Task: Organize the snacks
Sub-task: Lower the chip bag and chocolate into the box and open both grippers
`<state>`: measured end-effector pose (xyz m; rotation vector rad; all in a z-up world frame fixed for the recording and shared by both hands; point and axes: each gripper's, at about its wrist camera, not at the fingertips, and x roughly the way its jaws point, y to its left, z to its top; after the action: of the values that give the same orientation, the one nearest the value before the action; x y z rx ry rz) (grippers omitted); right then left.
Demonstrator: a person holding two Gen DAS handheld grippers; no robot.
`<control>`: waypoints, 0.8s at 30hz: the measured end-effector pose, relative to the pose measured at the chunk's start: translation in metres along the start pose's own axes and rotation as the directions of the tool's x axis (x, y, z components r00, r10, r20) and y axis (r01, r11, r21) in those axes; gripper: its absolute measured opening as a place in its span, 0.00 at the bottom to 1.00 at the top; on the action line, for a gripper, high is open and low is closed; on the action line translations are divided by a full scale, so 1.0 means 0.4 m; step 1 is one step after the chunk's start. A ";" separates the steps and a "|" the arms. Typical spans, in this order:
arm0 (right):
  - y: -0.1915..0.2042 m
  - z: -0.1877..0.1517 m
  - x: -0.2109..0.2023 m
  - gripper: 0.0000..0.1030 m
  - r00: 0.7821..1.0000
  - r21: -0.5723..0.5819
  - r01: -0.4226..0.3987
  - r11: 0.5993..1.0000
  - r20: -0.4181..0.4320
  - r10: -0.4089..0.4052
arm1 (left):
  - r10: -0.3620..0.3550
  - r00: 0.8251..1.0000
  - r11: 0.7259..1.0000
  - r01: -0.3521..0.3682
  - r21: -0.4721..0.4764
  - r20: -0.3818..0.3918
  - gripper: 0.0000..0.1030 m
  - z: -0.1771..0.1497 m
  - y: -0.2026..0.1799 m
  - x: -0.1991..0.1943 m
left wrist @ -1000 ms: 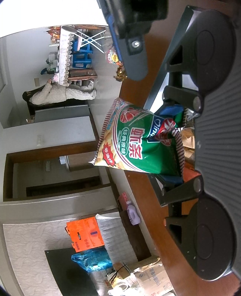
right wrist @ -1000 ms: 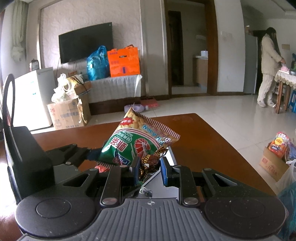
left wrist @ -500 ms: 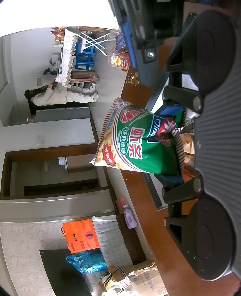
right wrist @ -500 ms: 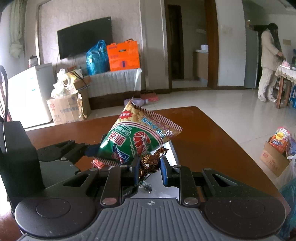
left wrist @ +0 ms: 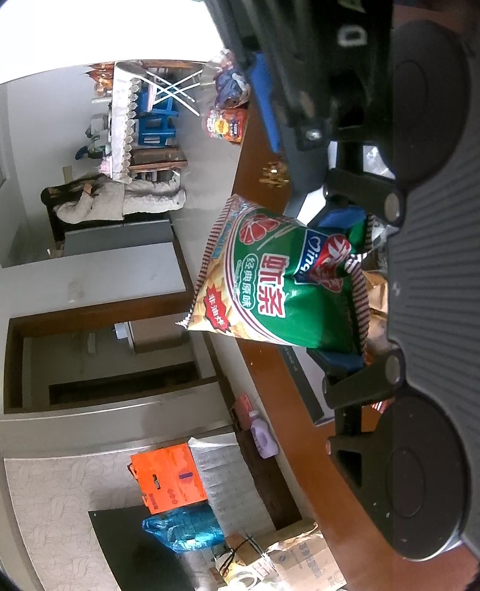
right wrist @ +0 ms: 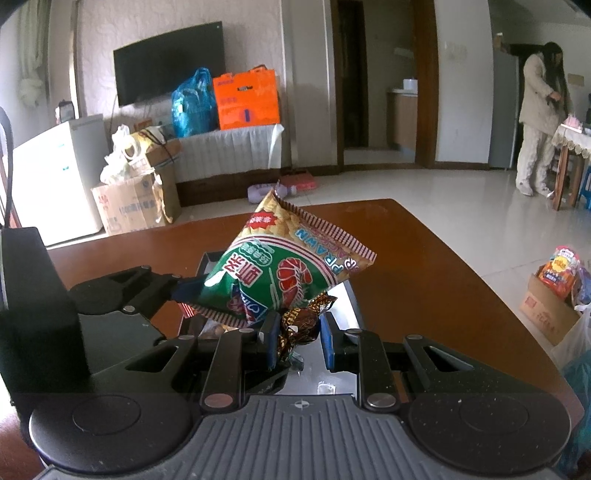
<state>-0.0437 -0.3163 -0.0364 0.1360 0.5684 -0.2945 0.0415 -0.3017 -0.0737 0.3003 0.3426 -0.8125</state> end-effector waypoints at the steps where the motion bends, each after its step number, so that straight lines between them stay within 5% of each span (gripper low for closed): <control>1: 0.001 0.000 0.003 0.24 1.000 0.002 -0.003 1.000 -0.002 0.003 | -0.003 1.000 1.000 0.003 -0.002 -0.003 0.64 0.000 0.002 -0.001; 18: 0.005 -0.010 -0.022 0.34 1.000 0.035 -0.029 0.999 0.005 0.029 | 0.029 0.999 0.999 -0.030 0.022 0.026 0.72 -0.007 0.024 -0.070; 24: 0.018 -0.024 -0.070 0.44 0.999 0.044 0.005 0.999 0.041 -0.006 | -0.022 0.997 1.000 0.022 0.002 0.069 0.76 -0.012 0.057 -0.119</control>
<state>-0.0688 -0.3010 -0.0286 0.1705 0.5217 -0.3146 0.0272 -0.2538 -0.0556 0.2689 0.2810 -0.8425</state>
